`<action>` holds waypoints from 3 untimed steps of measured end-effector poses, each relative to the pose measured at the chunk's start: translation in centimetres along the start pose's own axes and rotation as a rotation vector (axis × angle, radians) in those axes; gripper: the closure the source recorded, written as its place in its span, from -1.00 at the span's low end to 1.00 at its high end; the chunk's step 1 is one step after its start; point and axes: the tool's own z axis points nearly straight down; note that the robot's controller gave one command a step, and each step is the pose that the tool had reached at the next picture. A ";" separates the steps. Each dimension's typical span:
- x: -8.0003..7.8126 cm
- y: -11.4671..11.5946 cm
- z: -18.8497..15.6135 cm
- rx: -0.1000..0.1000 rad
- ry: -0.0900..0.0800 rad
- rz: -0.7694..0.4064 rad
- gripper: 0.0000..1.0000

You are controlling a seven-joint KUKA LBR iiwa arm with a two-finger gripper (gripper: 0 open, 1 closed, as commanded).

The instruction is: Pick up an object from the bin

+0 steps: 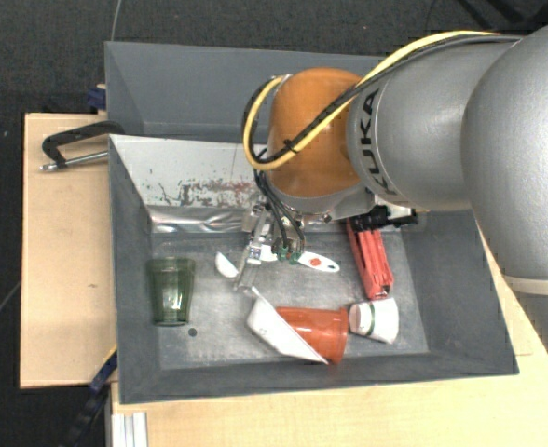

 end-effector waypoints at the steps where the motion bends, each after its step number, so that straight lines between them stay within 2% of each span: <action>1: 0.0 -0.4 1.2 0.000 0.004 0.133 -1.00; 2: 1.3 0.1 7.1 0.000 0.002 0.083 -1.00; 3: 1.6 1.3 7.8 -0.002 0.002 0.347 1.00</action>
Offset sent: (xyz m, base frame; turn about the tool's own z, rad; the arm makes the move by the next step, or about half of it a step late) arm -0.0154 0.0065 -0.0766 0.0759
